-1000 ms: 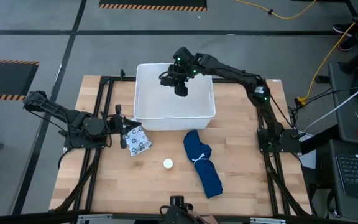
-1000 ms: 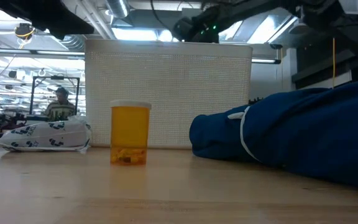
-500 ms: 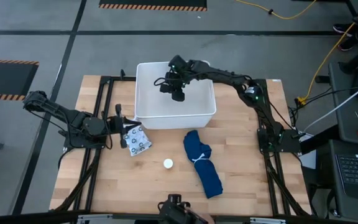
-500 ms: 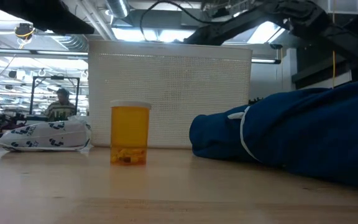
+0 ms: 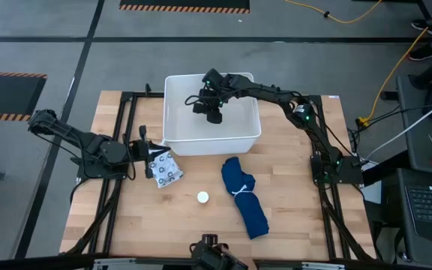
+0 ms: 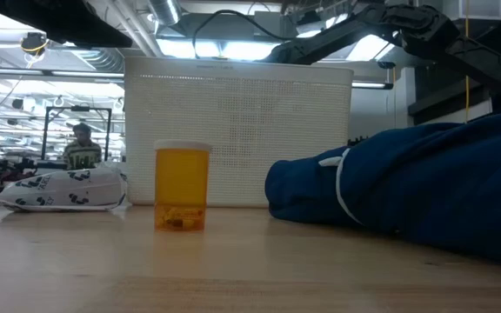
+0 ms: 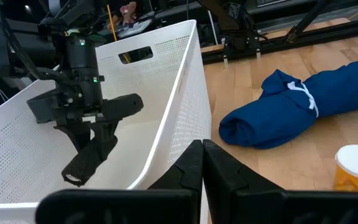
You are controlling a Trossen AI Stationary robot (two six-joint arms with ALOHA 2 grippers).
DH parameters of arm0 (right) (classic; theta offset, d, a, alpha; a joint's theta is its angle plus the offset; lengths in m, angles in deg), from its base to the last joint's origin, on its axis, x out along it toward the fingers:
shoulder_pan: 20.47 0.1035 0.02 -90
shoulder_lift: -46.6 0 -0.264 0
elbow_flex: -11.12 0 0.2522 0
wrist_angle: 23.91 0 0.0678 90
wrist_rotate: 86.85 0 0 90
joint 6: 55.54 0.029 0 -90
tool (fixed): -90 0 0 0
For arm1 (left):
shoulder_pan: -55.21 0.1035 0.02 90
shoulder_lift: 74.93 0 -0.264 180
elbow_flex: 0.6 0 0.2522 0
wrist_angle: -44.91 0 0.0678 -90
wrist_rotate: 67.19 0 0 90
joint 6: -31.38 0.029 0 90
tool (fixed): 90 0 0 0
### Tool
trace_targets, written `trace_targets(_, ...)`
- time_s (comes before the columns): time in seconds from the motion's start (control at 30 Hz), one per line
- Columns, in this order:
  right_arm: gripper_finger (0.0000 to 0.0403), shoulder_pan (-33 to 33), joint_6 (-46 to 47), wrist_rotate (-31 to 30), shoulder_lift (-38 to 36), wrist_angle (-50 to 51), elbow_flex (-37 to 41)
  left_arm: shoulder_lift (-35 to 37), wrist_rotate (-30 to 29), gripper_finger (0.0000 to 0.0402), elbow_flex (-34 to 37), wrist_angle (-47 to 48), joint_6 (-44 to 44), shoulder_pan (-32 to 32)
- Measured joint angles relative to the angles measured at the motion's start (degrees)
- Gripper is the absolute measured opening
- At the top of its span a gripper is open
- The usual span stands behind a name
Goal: Pick & place medical supplies in basket/bin
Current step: Put the black bandage into the white bin
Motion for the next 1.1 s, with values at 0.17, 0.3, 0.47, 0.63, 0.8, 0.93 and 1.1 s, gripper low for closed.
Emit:
trace_targets(0.17, 0.0179, 0.0, 0.0, 0.0, 0.3, -0.5, 0.0, 0.0, 0.0, 0.0002, 0.0, 0.0, 0.0, 0.0)
trace_targets(0.3, 0.0183, 0.0, 0.0, 0.0, 0.3, -0.5, 0.0, 0.0, 0.0, 0.0003, 0.0, 0.0, 0.0, 0.0)
trace_targets(0.47, 0.0184, 0.0, 0.0, 0.0, 0.3, -0.8, 0.0, 0.0, 0.0, 0.0008, 0.0, 0.0, 0.0, 0.0)
trace_targets(0.63, 0.0185, 0.0, 0.0, 0.0, 0.3, -0.8, 0.0, 0.0, 0.0, 0.0006, 0.0, 0.0, 0.0, 0.0)
trace_targets(0.8, 0.0185, 0.1, 0.3, 0.0, 0.3, -0.8, 0.0, 0.0, 0.0, 0.0007, 0.0, 0.0, 0.0, 0.0)
trace_targets(0.93, 0.0185, 0.2, 0.3, -0.1, 0.3, -0.7, 0.0, 0.0, 0.0, 0.0007, 0.0, 0.0, 0.0, 0.0)
trace_targets(1.1, 0.0185, 0.6, 0.4, -0.1, 0.3, 0.6, 0.0, 0.0, 0.1, 0.0006, 0.0, 0.0, 0.0, 0.0)
